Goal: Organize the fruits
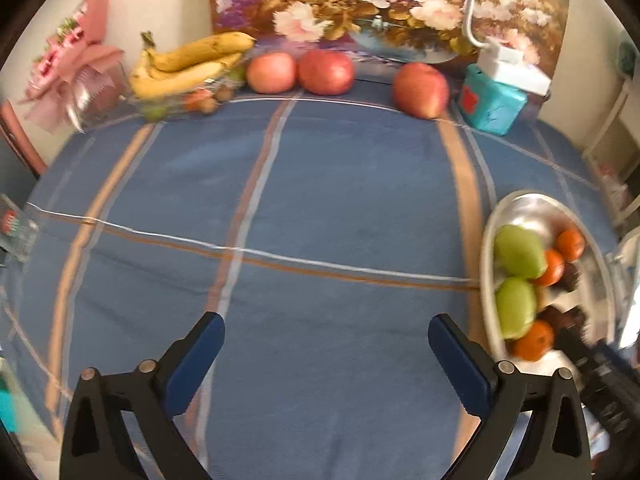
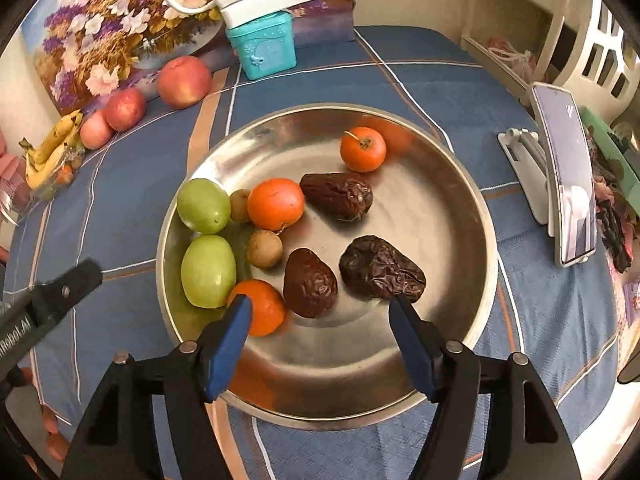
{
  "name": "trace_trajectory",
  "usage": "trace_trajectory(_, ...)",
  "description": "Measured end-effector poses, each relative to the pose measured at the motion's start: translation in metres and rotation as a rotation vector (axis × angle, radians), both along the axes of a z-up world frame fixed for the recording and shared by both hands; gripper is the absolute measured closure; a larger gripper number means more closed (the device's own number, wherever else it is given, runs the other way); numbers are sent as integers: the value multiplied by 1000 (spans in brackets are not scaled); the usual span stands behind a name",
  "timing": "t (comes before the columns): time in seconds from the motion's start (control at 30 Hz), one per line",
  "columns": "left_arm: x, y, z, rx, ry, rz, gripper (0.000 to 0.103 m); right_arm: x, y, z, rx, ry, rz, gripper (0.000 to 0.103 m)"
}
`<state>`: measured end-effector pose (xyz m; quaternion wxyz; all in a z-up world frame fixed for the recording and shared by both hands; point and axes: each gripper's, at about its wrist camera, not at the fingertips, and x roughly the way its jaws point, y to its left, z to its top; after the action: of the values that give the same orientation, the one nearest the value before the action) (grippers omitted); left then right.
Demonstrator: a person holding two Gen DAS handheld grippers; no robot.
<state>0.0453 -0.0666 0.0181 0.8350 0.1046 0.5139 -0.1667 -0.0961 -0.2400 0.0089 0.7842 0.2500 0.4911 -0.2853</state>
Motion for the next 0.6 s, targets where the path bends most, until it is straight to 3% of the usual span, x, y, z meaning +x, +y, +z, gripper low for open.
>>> trace_trajectory(0.03,-2,2,-1,10,-11,4,0,0,1,1,-3,-7,1,21)
trace_trajectory(0.2,-10,18,1,-11,-10,-6,0,1,13,9,-35,-45,13,13)
trace_trajectory(0.33,-17,26,1,-23,23,0,0,-2,30,17,-77,-65,35,12)
trace_trajectory(0.6,-29,47,-1,51,30,41,0,-13,57,19,-114,-59,67,12)
